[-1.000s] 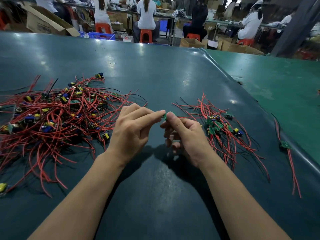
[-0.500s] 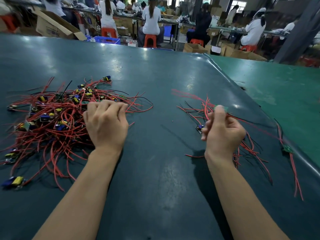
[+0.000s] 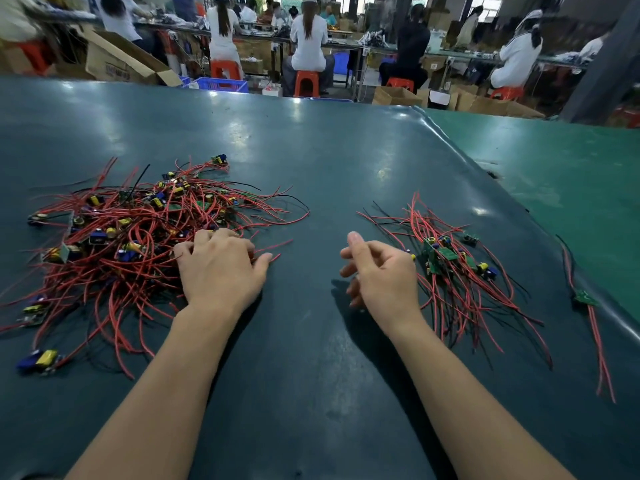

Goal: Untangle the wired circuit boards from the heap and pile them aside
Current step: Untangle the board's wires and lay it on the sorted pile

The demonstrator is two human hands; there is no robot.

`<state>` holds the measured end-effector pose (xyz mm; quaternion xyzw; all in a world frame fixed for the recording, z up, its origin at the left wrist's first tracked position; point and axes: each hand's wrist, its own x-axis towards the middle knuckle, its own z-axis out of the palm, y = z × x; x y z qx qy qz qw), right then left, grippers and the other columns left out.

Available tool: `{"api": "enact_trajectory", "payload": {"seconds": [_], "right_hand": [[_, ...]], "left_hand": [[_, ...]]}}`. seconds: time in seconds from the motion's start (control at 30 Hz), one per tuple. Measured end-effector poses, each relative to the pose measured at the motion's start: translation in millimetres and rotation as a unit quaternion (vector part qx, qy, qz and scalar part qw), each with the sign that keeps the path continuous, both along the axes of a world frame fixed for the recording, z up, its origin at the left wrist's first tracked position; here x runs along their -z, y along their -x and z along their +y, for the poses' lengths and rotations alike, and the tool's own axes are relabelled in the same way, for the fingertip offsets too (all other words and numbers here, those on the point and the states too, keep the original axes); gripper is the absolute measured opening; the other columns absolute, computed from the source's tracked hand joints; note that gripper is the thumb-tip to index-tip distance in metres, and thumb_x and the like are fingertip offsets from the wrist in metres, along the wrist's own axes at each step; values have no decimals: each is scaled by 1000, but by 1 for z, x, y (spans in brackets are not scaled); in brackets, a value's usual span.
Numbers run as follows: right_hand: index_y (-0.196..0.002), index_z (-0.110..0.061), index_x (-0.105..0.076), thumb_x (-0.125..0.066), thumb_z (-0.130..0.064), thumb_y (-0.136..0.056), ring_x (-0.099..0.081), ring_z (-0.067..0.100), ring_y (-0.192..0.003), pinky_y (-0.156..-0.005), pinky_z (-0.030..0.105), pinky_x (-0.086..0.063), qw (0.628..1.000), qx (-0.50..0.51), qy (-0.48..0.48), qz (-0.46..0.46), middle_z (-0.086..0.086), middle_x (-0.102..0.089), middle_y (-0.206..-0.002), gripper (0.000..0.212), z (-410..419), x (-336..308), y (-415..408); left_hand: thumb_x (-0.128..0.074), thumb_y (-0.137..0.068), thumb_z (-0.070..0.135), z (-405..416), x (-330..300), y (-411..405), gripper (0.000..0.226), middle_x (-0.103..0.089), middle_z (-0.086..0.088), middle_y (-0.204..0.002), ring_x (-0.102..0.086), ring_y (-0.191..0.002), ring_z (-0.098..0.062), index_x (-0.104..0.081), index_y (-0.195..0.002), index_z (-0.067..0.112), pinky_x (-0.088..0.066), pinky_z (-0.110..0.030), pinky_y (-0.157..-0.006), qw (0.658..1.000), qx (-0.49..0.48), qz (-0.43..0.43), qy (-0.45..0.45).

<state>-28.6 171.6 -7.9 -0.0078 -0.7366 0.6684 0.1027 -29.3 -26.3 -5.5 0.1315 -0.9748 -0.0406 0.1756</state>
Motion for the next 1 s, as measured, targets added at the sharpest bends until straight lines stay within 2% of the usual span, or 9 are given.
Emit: {"api": "enact_trajectory", "payload": {"seconds": [0.17,0.3,0.33,0.4,0.5,0.57,0.73,0.83,1.0], "right_hand": [[-71,-13,-67,-60,-35,-97,-50,17,-37,-33,23,-38,1000,-5,-25,19,1,-62,-54,35,0,5,4],[-79,-19,-69,-67,-22,-93,-54,20,-42,-44,27,-43,995,-77,-62,33,1,-64,-61,14,-4,8,4],[-90,-20,-70,-70,-17,-90,-56,18,-46,-49,27,-46,988,-116,-95,38,-1,-64,-66,3,-6,7,2],[-111,-16,-66,-72,-5,-84,-58,12,-57,-58,27,-50,968,-164,-176,65,-4,-66,-80,29,-9,6,0],[-121,0,-57,-58,14,-86,-62,15,-73,-58,30,-51,978,-194,-35,65,13,-66,-104,37,-10,2,0],[-118,6,-57,-54,17,-88,-62,18,-81,-58,28,-51,979,-181,69,57,12,-68,-98,32,-8,0,1],[-107,1,-64,-51,20,-88,-65,14,-84,-79,33,-54,983,-151,83,65,6,-71,-95,30,-6,-2,4],[-109,-10,-65,-53,13,-91,-68,14,-81,-75,34,-54,974,-165,148,40,3,-73,-96,31,-5,-4,4],[-114,-12,-65,-52,11,-85,-69,15,-84,-72,29,-57,926,-280,249,-37,4,-74,-101,40,-1,-5,5]], "left_hand": [[-70,-87,34,6,-6,-8,13,-61,-4,-115,-45,-107,-35,-79,-89,25,-33,-44,-84,975,23,205,-79],[-69,-92,19,28,-11,-11,11,-62,-10,-86,-56,-76,-32,-77,-94,13,-44,-42,-68,878,173,440,-74],[-67,-93,18,34,-10,-12,12,-62,-10,-86,-56,-75,-31,-77,-96,12,-45,-40,-68,862,229,446,-78],[-65,-94,17,48,-7,-15,15,-64,-10,-88,-56,-77,-26,-76,-101,10,-45,-37,-71,840,320,431,-79],[-72,-82,0,61,-2,-15,19,-67,-13,-88,-59,-77,-28,-76,-101,5,-48,-36,-72,804,423,410,-81],[-73,-81,-2,64,0,-14,20,-68,-14,-90,-61,-80,-29,-76,-101,4,-48,-35,-77,792,455,395,-97],[-68,-87,3,67,2,-14,15,-71,-10,-98,-64,-91,-31,-74,-100,0,-50,-39,-85,786,477,364,-148],[-66,-85,7,67,3,-17,18,-71,-9,-99,-67,-92,-25,-72,-100,0,-52,-35,-87,761,469,339,-294],[-57,-88,6,67,1,-16,9,-73,-6,-84,-69,-76,-20,-65,-89,2,-57,-30,-69,633,373,189,-651]]}}
